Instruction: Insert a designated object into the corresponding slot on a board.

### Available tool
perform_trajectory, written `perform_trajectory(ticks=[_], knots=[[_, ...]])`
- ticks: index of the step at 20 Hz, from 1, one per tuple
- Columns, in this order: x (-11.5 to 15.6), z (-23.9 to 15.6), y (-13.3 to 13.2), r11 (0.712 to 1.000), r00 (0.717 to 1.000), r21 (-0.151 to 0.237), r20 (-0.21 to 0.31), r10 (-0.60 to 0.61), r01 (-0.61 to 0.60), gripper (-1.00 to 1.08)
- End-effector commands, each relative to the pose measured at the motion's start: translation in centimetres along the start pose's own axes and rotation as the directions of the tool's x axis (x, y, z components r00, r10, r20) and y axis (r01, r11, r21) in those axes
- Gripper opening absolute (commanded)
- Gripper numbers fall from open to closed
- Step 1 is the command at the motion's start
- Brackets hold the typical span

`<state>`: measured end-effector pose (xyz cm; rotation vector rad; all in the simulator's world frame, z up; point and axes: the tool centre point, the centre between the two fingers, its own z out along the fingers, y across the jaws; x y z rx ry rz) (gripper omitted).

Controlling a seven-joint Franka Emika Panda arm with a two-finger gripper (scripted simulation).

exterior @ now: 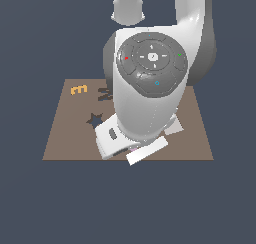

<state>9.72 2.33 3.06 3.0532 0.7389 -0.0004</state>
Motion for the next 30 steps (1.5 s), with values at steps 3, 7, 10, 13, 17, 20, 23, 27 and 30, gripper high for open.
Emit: perform_trajectory(ticks=[3, 7, 10, 13, 17, 20, 23, 27, 30], knots=[[0.0, 0.1, 0.0, 1.0, 1.0, 0.0, 0.0, 0.0, 0.0, -1.0], [0.0, 0.1, 0.0, 1.0, 1.0, 0.0, 0.0, 0.0, 0.0, -1.0], [0.0, -0.2, 0.0, 1.0, 1.0, 0.0, -0.001, 0.0, 0.0, -1.0], [0.0, -0.2, 0.0, 1.0, 1.0, 0.0, 0.0, 0.0, 0.0, -1.0], [-0.1, -0.3, 0.1, 1.0, 1.0, 0.0, 0.0, 0.015, -0.015, -1.0], [-0.3, -0.3, 0.5, 0.999, 0.999, 0.0, 0.0, 0.045, -0.045, -1.0], [-0.6, -0.3, 1.0, 0.996, 0.996, 0.0, 0.0, 0.093, -0.093, -1.0], [-1.4, -0.3, 1.9, 0.983, 0.983, 0.0, 0.0, 0.182, -0.182, -1.0], [-2.1, -0.4, 2.7, 0.964, 0.964, 0.0, 0.0, 0.266, -0.266, -1.0]])
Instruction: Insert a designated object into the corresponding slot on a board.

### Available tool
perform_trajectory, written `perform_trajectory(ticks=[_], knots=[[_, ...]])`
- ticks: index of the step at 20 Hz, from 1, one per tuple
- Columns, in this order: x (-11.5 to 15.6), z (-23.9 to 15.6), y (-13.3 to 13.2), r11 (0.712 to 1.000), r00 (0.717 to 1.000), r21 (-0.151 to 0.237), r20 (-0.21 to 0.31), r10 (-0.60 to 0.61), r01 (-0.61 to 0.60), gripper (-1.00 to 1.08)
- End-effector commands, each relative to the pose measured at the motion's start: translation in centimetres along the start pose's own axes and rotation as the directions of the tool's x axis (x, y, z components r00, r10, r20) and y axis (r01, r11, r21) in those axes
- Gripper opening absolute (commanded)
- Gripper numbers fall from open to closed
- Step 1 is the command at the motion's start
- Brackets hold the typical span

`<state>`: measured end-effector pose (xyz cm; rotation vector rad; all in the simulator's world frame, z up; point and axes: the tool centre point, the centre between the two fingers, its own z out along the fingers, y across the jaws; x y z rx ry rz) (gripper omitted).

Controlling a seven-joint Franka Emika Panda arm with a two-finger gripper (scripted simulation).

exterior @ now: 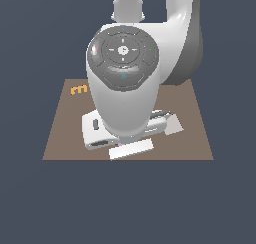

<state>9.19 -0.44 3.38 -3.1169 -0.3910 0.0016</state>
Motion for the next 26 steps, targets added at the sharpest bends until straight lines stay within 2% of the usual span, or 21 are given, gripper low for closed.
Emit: perform_trajectory(ticks=[1, 4, 7, 10, 12, 15, 18, 26], knots=[[-0.5, -0.1, 0.9, 0.997, 0.997, 0.0, -0.001, 0.076, -0.076, -1.0], [-1.4, -0.1, 1.9, 0.983, 0.983, 0.0, -0.001, 0.184, -0.184, -1.0], [-2.5, -0.2, 3.1, 0.952, 0.952, 0.0, -0.001, 0.306, -0.306, -1.0], [-4.0, -0.2, 4.1, 0.9, 0.9, 0.0, -0.001, 0.435, -0.435, -1.0], [-5.1, -0.3, 4.8, 0.853, 0.853, 0.0, -0.001, 0.522, -0.522, -1.0], [-6.9, -0.3, 5.5, 0.765, 0.765, 0.0, -0.001, 0.644, -0.644, -1.0], [-8.8, -0.4, 6.0, 0.661, 0.661, 0.001, -0.001, 0.75, -0.75, -1.0], [-13.6, -0.5, 5.8, 0.344, 0.344, 0.001, 0.0, 0.939, -0.939, -1.0]])
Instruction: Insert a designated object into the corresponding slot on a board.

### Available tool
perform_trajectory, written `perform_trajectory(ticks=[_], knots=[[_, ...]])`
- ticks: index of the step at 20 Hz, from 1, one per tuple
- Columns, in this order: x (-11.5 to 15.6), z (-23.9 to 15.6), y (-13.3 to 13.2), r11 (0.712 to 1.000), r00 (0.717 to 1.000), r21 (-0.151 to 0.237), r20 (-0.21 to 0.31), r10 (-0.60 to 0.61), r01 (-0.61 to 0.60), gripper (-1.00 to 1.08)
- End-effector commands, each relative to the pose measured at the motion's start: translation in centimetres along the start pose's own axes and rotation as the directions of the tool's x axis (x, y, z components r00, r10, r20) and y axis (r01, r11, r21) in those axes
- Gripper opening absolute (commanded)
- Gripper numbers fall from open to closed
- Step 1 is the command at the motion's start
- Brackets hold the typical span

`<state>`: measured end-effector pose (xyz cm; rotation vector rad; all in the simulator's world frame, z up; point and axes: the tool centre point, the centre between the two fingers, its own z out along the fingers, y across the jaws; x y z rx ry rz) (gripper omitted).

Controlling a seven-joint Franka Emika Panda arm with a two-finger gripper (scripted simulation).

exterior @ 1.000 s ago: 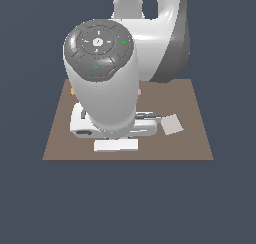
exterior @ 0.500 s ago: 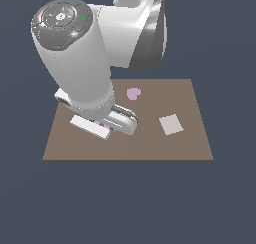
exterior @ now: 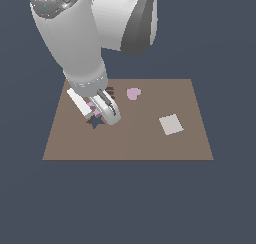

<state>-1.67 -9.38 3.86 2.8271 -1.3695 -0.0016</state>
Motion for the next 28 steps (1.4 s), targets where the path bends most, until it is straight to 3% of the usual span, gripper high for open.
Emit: perform_trajectory(ticks=[1, 9, 17, 28], knots=[[-0.8, -0.1, 1.1, 0.994, 0.994, 0.001, 0.0, 0.107, -0.107, -1.0], [-3.2, -0.1, 3.2, 0.94, 0.94, 0.0, 0.001, 0.342, -0.342, -1.0], [-4.7, -0.2, 4.0, 0.887, 0.887, 0.0, 0.001, 0.462, -0.462, -1.0], [-5.1, 0.2, 4.2, 0.872, 0.872, -0.001, 0.001, 0.489, -0.489, -1.0]])
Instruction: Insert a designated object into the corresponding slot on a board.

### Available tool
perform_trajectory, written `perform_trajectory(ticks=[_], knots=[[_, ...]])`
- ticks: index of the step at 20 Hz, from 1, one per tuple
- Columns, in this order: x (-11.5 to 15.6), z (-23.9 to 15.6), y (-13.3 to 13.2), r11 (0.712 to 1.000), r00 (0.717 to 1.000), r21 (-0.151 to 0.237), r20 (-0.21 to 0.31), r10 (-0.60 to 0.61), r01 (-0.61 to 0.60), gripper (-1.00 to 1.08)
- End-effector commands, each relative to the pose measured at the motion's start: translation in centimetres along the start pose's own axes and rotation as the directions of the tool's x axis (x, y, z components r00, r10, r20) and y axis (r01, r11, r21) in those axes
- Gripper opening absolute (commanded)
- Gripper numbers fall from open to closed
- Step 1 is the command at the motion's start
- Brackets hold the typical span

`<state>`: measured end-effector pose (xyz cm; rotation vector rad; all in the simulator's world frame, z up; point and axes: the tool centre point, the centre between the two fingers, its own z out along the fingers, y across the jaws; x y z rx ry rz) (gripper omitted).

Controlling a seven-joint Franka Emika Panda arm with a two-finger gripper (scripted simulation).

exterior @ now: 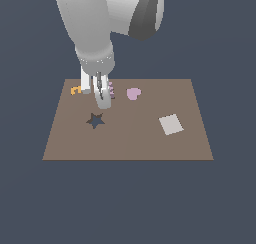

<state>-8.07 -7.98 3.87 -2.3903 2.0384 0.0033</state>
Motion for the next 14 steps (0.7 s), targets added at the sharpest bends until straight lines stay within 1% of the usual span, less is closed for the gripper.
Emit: perform_trajectory(ticks=[1, 4, 5, 14], knots=[[-0.03, 0.46, 0.01, 1.0, 1.0, -0.001, 0.0, 0.002, -0.002, -1.0], [-0.06, 0.83, 0.01, 1.0, 1.0, -0.002, 0.0, 0.003, -0.003, -1.0], [-0.06, 0.83, 0.01, 1.0, 1.0, -0.002, 0.0, 0.003, -0.003, 1.0], [-0.06, 0.83, 0.01, 1.0, 1.0, -0.002, 0.0, 0.003, -0.003, 1.0]])
